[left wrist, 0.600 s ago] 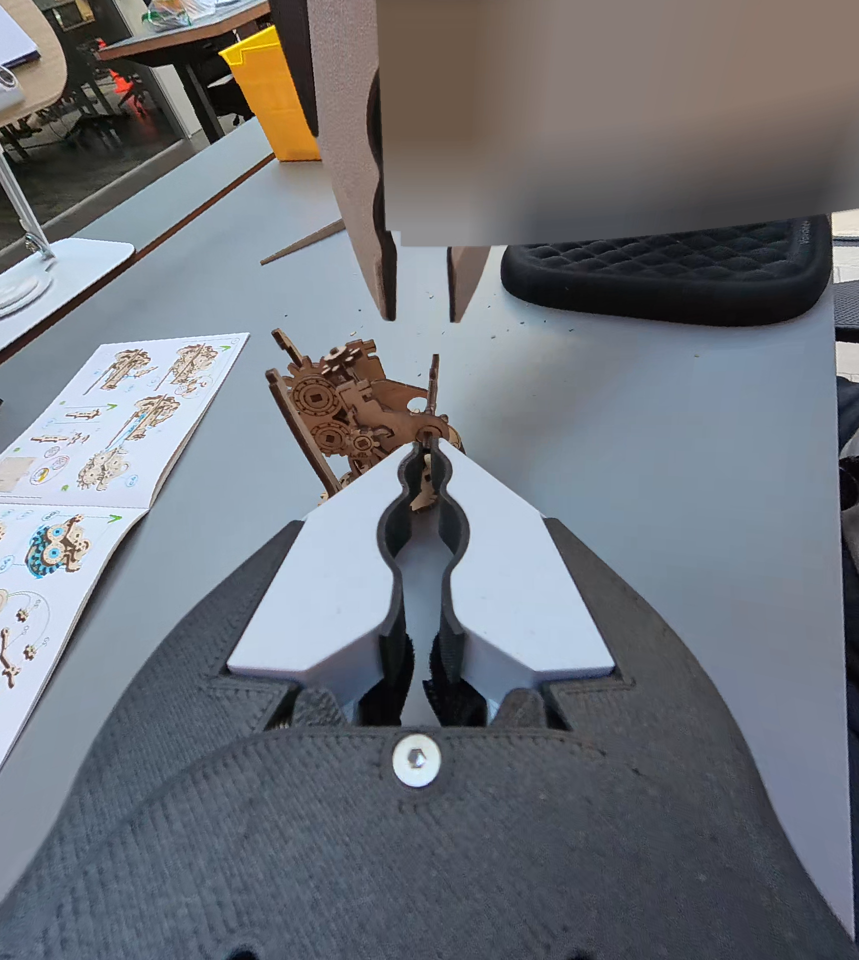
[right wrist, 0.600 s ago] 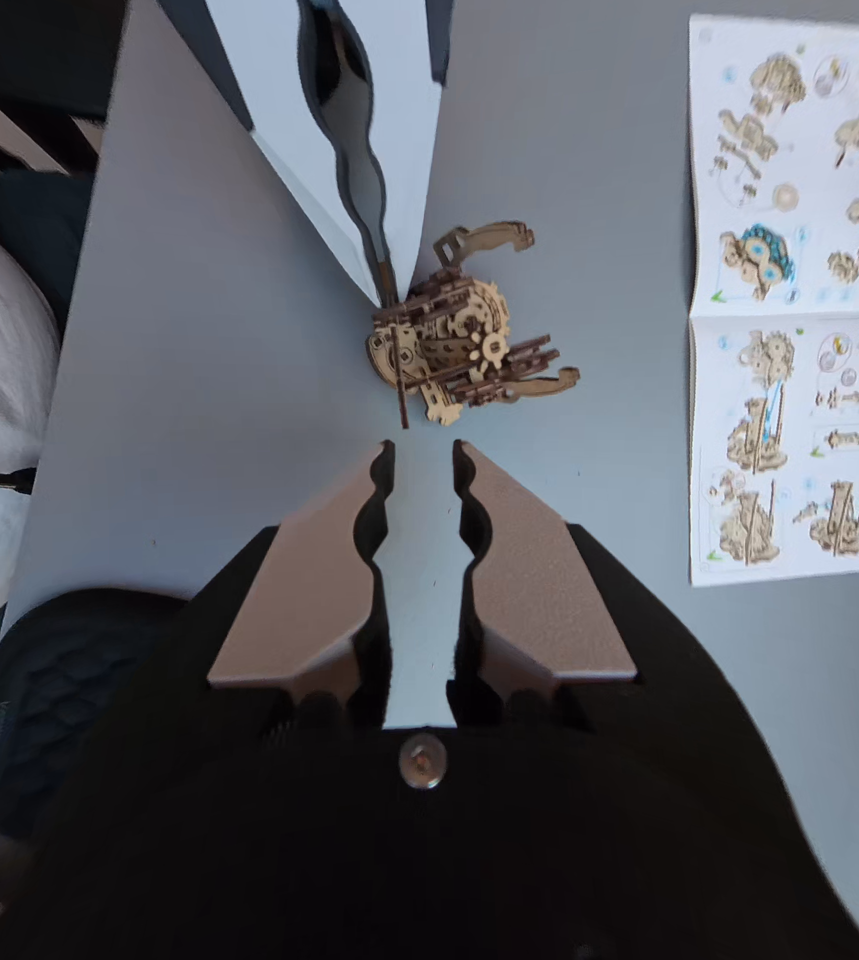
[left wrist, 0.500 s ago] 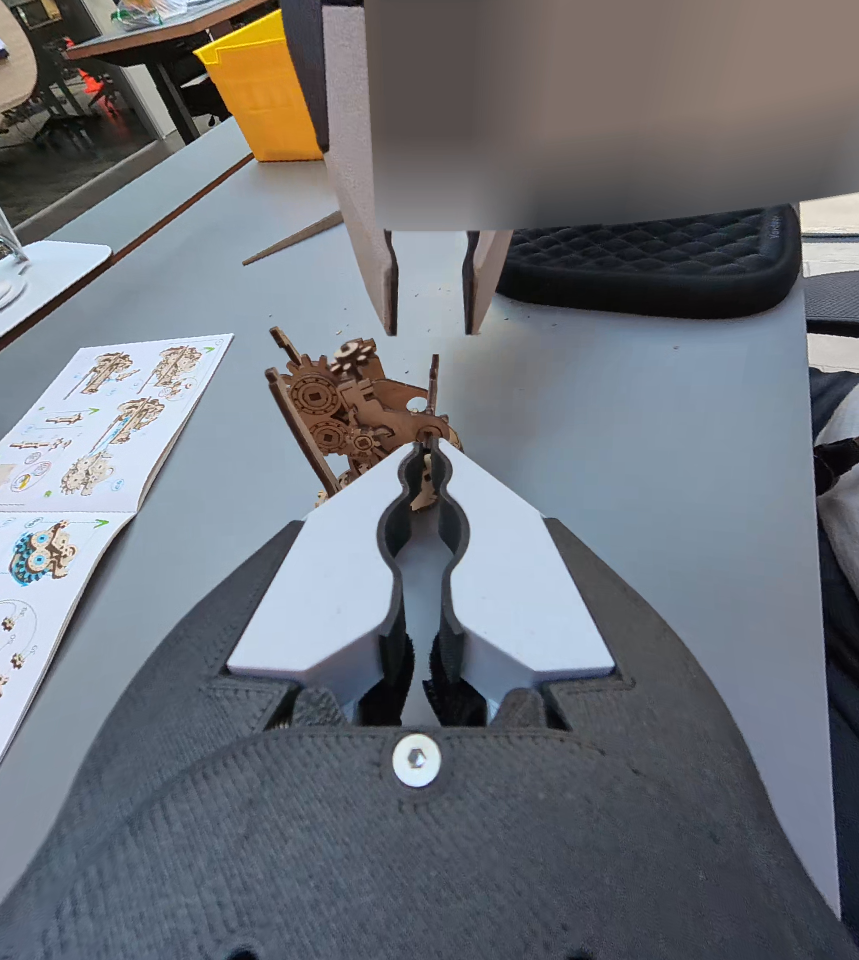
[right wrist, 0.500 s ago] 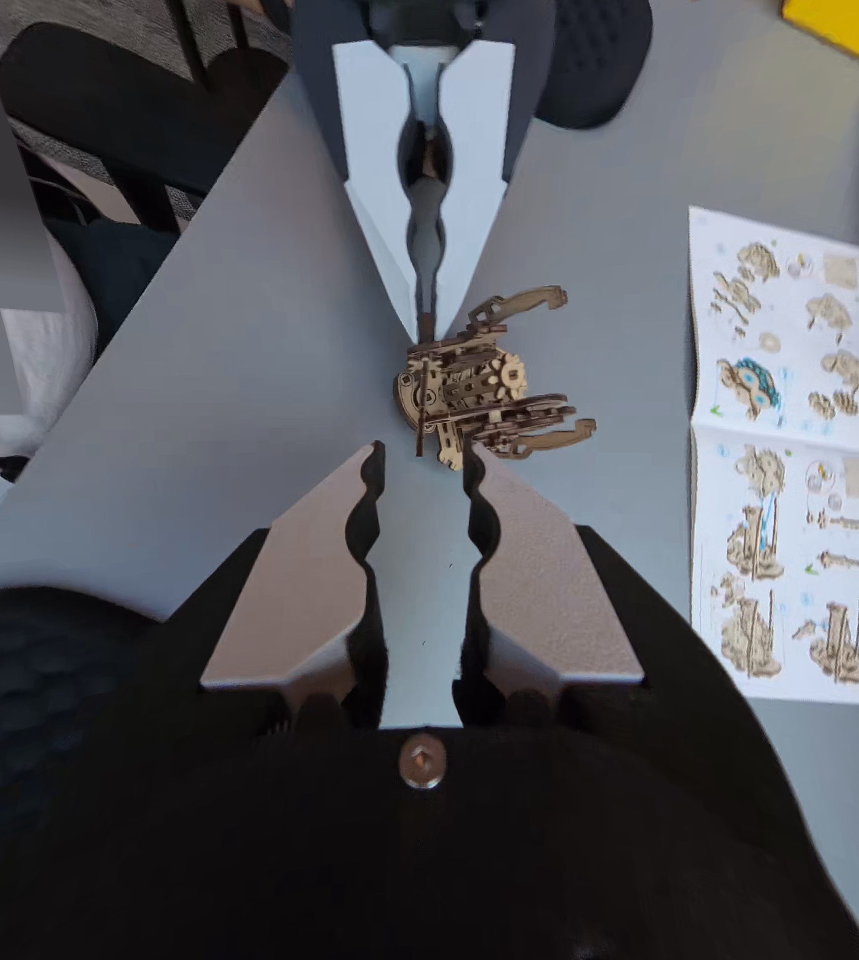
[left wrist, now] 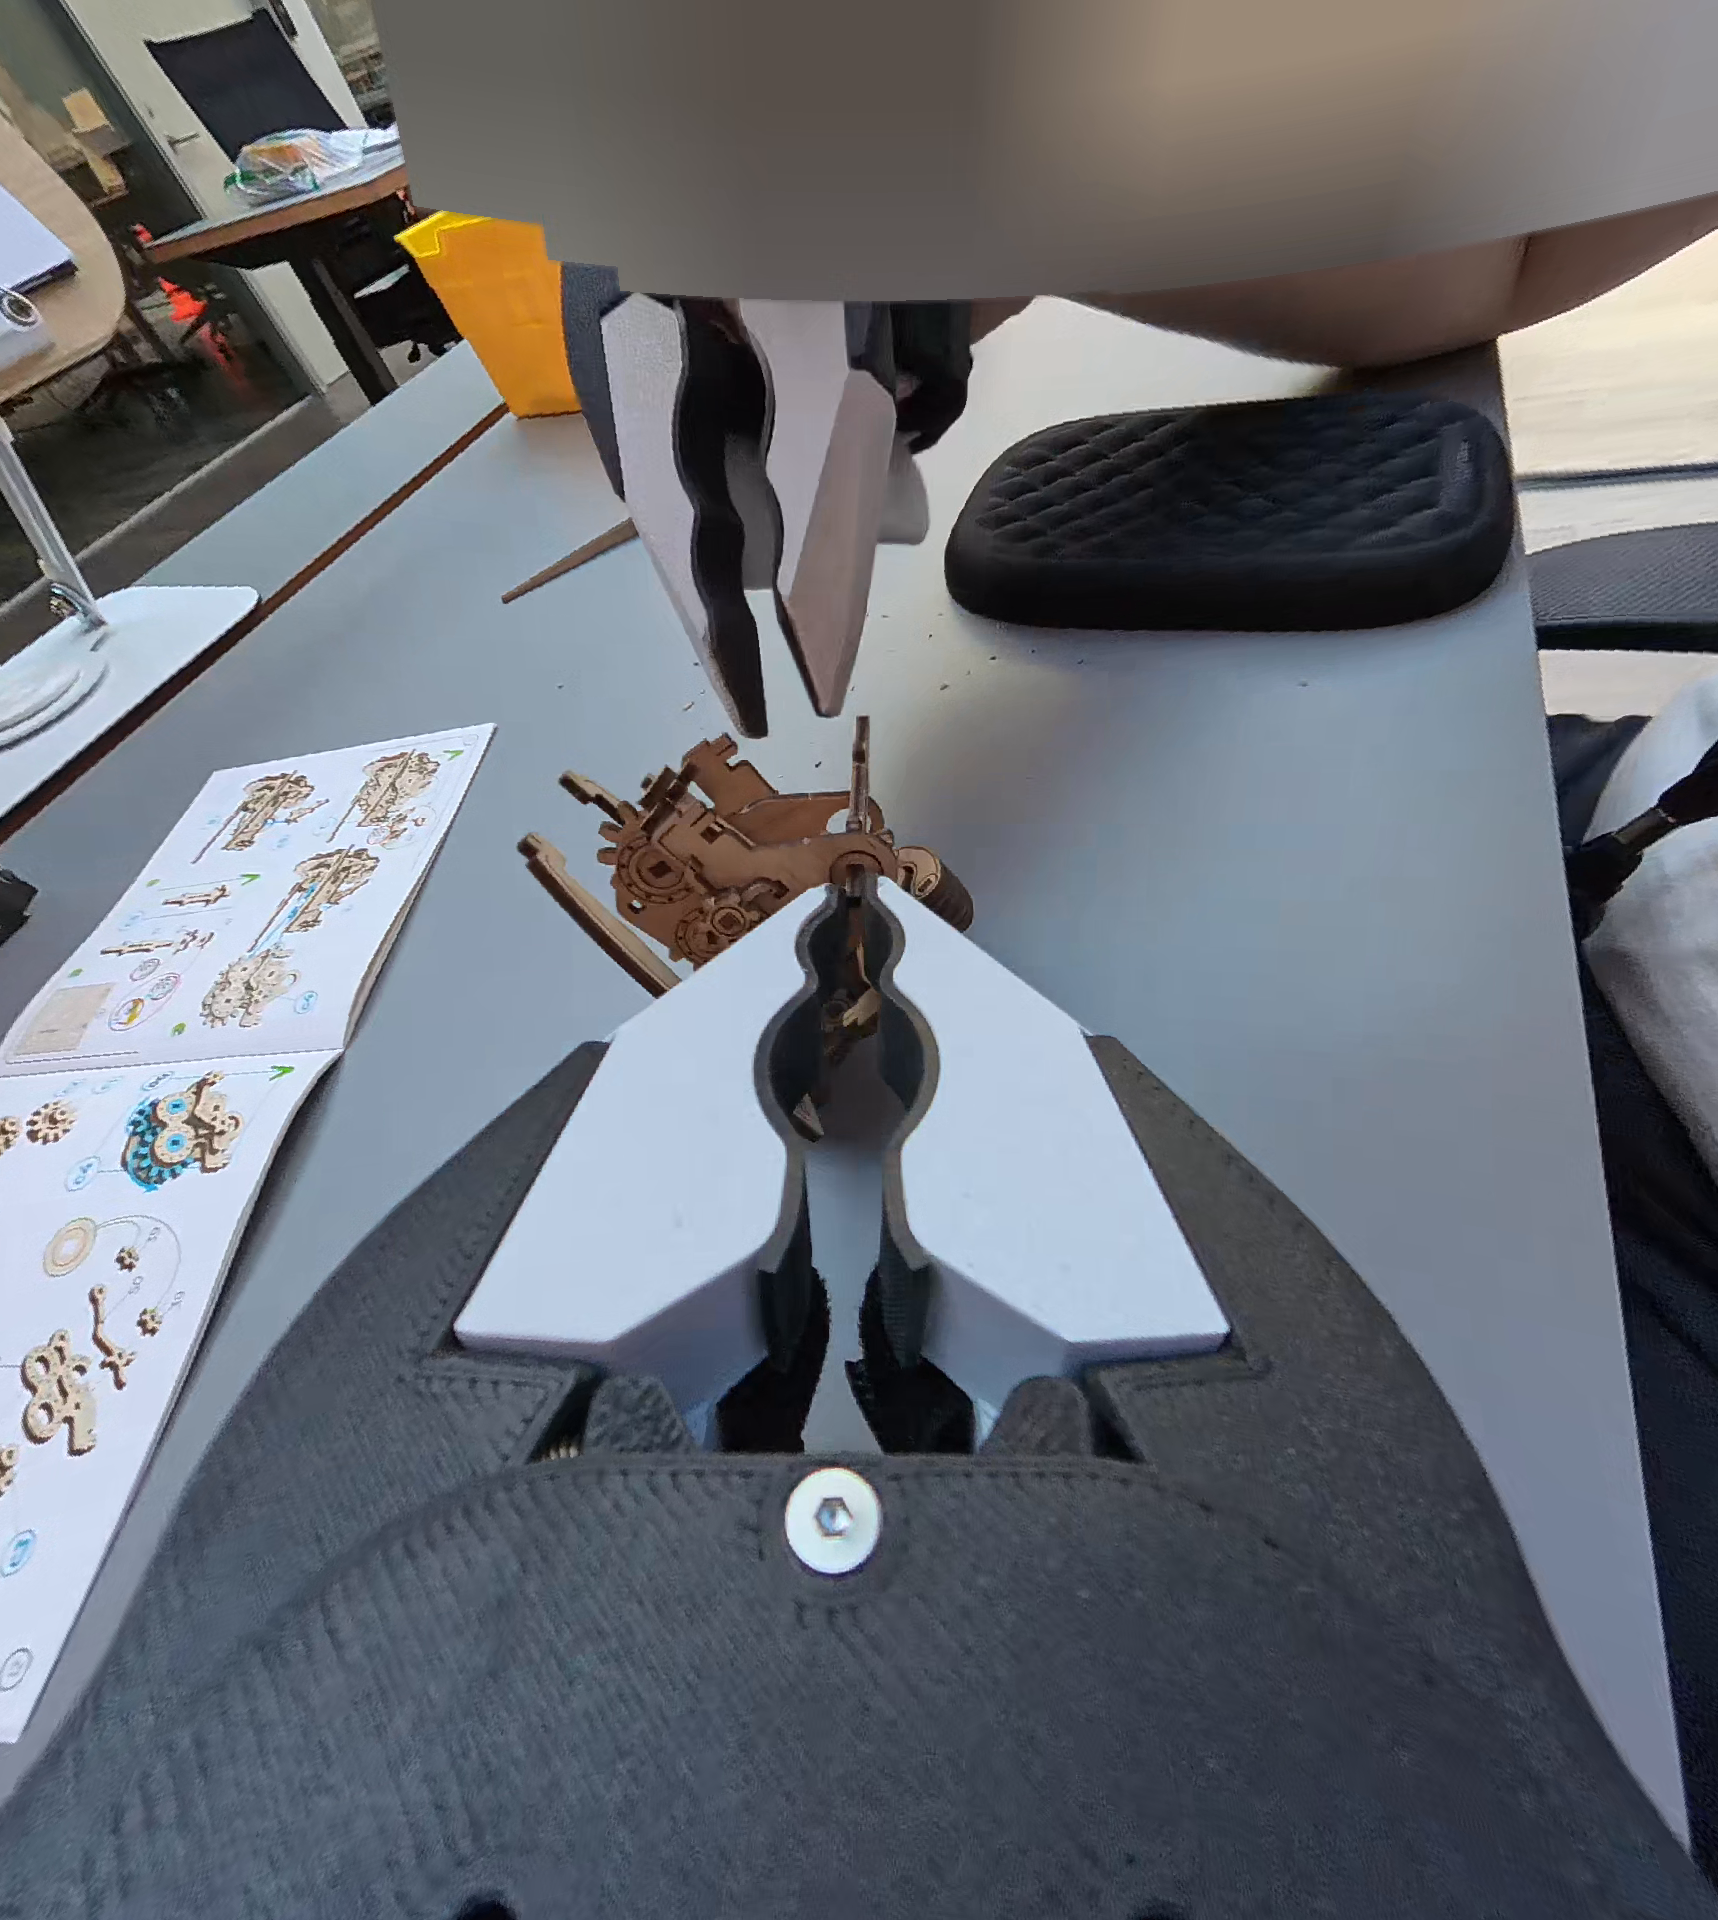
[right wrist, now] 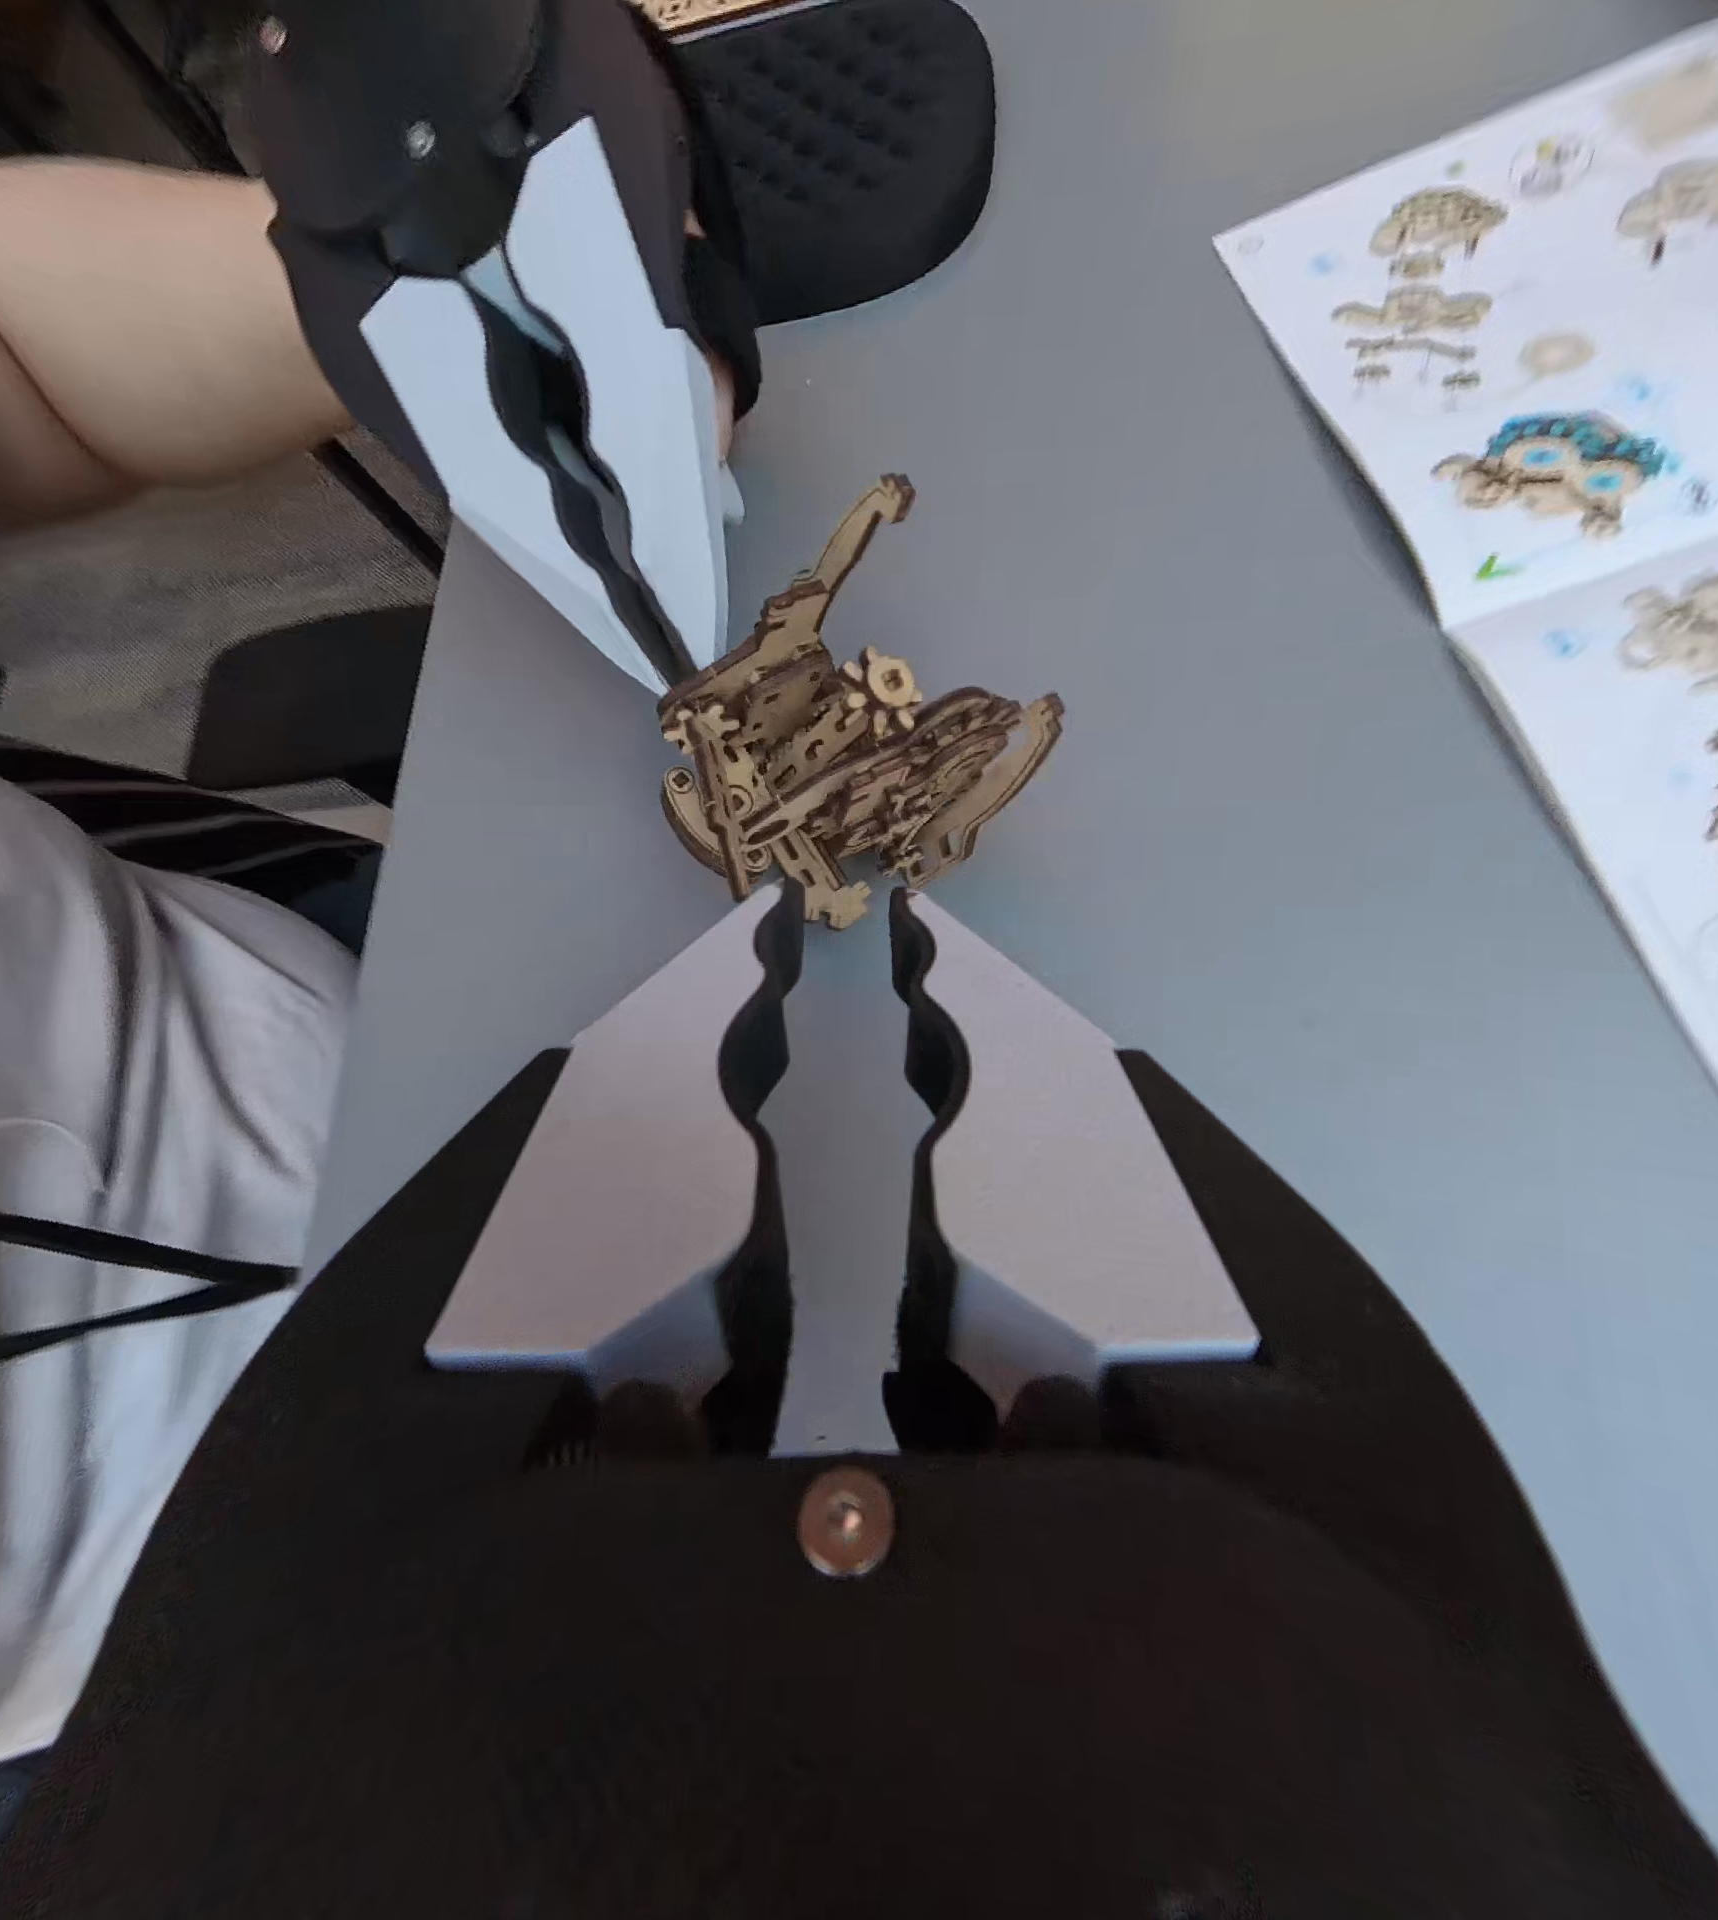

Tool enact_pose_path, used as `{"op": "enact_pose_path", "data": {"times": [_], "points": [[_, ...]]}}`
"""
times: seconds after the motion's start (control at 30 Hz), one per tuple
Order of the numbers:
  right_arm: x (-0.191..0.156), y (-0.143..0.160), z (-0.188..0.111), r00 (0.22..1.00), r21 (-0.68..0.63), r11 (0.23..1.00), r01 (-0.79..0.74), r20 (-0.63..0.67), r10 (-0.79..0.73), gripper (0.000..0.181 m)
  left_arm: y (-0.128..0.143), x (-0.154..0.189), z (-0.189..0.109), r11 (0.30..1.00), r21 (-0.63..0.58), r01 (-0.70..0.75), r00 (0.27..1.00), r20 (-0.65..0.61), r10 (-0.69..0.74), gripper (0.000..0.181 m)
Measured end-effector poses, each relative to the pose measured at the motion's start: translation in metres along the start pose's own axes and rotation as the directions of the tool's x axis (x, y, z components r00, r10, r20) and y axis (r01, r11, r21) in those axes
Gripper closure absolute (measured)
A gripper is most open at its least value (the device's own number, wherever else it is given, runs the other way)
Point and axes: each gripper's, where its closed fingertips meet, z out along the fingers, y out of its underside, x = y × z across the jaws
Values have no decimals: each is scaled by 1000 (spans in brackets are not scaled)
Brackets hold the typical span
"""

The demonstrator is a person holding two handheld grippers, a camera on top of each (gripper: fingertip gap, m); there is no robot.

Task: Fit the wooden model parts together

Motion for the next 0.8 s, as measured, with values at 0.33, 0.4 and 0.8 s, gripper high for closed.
{"op": "enact_pose_path", "data": {"times": [0.33, 0.4, 0.8], "points": [[-22, -5, 7, 902, -58, 912, -405, 135, 410, 169, -3, 12, 7, 972, -75, -224, 964, 127, 232, 181], [-24, -2, 11, 894, -93, 901, -425, 116, 433, 169, -3, 13, 8, 963, -90, -255, 953, 144, 266, 181], [-19, 14, 17, 924, -217, 900, -379, -26, 382, 178, -1, 17, 12, 945, -119, -306, 927, 190, 324, 181]]}}
